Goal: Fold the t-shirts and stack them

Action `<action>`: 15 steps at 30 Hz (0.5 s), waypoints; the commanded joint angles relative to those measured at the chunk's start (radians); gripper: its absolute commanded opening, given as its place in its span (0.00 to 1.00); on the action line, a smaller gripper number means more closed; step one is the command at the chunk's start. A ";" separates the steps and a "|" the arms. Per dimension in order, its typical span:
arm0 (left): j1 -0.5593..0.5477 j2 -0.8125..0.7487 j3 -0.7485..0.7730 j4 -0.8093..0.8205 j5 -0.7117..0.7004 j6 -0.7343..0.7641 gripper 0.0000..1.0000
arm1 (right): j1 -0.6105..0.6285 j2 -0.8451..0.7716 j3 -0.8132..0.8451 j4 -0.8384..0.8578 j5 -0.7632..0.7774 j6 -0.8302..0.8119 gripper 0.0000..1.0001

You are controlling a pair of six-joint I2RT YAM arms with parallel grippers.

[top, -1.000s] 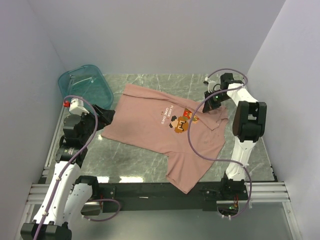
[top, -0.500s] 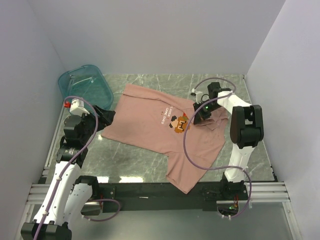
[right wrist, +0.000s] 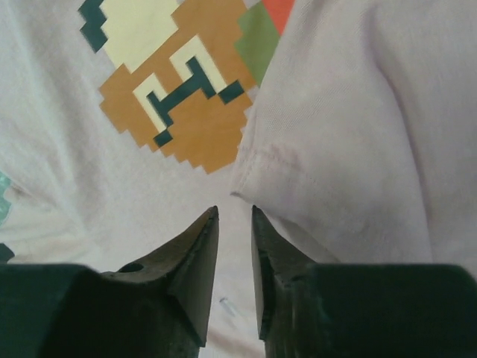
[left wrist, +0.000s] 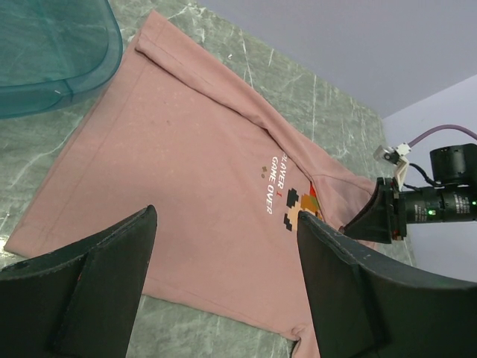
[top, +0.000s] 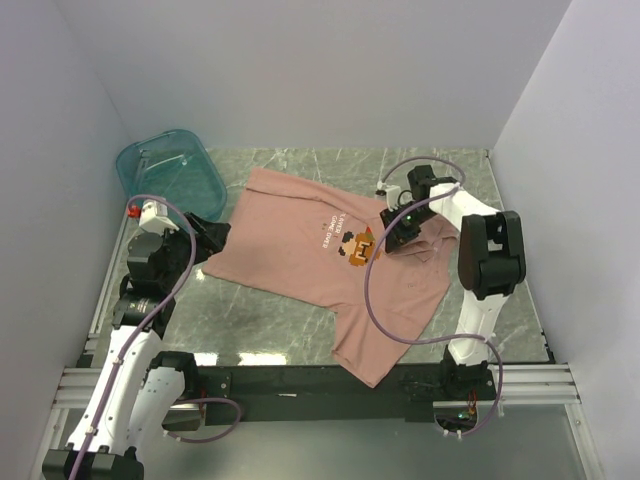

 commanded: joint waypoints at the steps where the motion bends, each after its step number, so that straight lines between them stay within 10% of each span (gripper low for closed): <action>1: 0.005 -0.021 -0.001 0.020 0.011 -0.006 0.81 | -0.002 -0.130 0.059 -0.086 0.013 -0.066 0.34; 15: 0.005 -0.038 -0.027 0.034 0.014 -0.016 0.82 | -0.169 -0.096 0.140 -0.151 0.040 -0.111 0.38</action>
